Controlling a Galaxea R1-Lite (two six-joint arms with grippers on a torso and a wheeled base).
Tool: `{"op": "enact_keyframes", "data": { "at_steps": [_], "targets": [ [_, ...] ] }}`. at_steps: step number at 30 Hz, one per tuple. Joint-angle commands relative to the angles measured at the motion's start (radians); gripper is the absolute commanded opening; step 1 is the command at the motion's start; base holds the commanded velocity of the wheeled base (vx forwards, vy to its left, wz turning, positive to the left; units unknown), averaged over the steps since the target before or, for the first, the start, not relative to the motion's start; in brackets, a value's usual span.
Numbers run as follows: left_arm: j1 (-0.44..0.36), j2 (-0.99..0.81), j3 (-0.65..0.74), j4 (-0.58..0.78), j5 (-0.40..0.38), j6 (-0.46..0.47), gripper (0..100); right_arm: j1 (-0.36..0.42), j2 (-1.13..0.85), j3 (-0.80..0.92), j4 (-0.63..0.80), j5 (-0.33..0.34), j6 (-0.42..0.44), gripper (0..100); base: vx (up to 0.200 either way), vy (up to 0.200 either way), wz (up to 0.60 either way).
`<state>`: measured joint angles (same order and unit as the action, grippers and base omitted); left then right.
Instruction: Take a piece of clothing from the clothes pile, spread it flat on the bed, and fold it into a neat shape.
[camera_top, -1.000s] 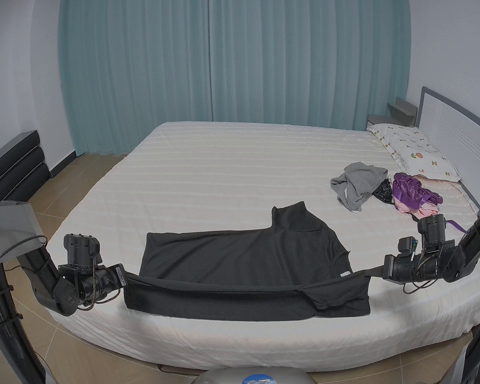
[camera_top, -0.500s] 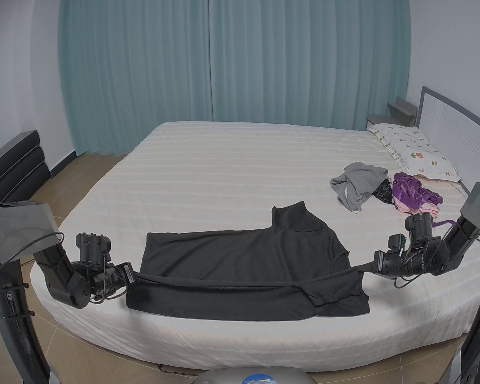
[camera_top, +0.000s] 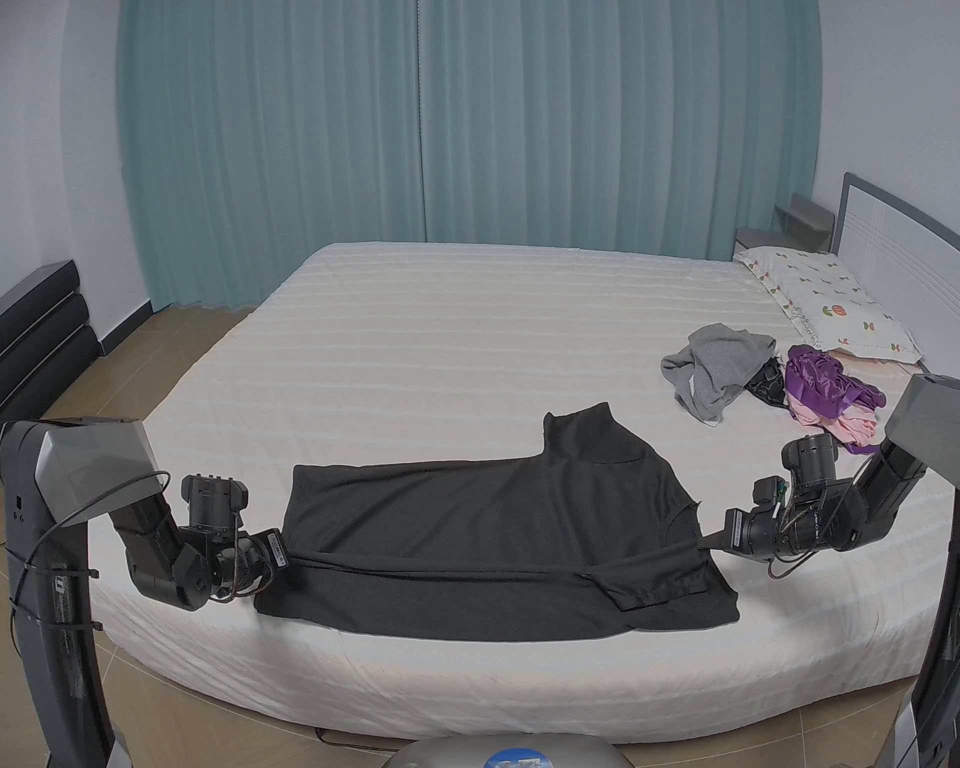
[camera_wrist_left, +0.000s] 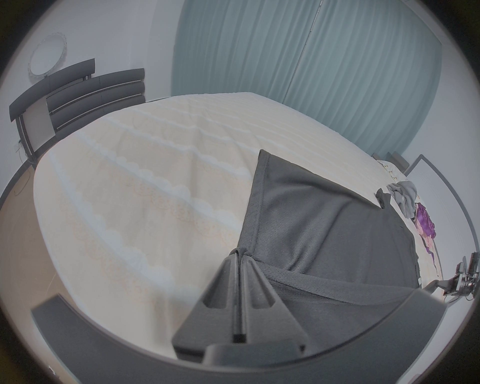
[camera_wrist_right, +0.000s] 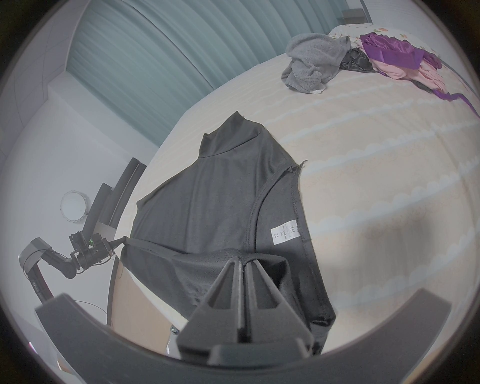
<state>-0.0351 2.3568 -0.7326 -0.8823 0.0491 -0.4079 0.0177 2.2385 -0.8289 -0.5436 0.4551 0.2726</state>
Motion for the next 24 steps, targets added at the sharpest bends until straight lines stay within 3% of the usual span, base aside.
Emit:
{"op": "enact_keyframes", "data": {
  "at_steps": [1,2,3,4,5,8,10,16,20,22,23,24],
  "targets": [
    [0.000,0.067,-0.041,-0.001,0.000,-0.002,0,0.007,0.050,-0.030,-0.001,-0.023,0.000,0,0.000,0.000,0.00],
    [-0.002,0.068,-0.044,-0.001,0.000,-0.005,0,0.007,0.052,-0.033,-0.001,-0.023,0.000,0,0.000,0.000,0.00],
    [-0.002,0.070,-0.048,-0.001,0.000,-0.014,0,0.007,0.055,-0.033,-0.001,-0.023,0.000,100,0.000,0.000,0.00],
    [-0.002,0.070,-0.053,-0.001,0.000,-0.023,0,0.007,0.056,-0.033,-0.001,-0.023,0.000,100,0.000,0.000,0.00],
    [-0.002,0.070,-0.065,-0.001,0.001,-0.055,100,0.010,0.059,-0.035,-0.001,-0.021,0.004,100,0.000,0.000,0.00],
    [-0.003,0.067,-0.070,-0.003,0.001,-0.074,100,0.013,0.059,-0.033,-0.002,-0.021,0.010,100,0.000,0.000,0.00],
    [-0.003,0.055,-0.061,-0.006,0.003,-0.120,100,0.013,0.023,-0.022,-0.004,-0.018,0.088,100,0.000,0.000,0.00],
    [0.006,-0.039,-0.013,-0.009,-0.009,-0.195,100,0.041,-0.069,0.091,-0.025,-0.021,0.189,100,0.000,0.000,0.00],
    [0.012,-0.111,0.048,-0.014,-0.031,-0.224,100,0.104,-0.111,0.220,-0.154,-0.029,0.356,100,0.000,0.000,0.00],
    [0.015,-0.162,0.099,-0.015,-0.061,-0.253,100,0.165,-0.106,0.284,-0.279,-0.085,0.498,100,0.000,0.000,0.00],
    [0.015,-0.162,0.099,-0.015,-0.061,-0.253,100,0.165,-0.106,0.284,-0.279,-0.085,0.498,100,0.000,0.000,0.00],
    [0.018,-0.208,0.144,-0.015,-0.100,-0.295,100,0.220,-0.077,0.321,-0.386,-0.159,0.586,100,0.000,0.000,0.00]
  ]
}}
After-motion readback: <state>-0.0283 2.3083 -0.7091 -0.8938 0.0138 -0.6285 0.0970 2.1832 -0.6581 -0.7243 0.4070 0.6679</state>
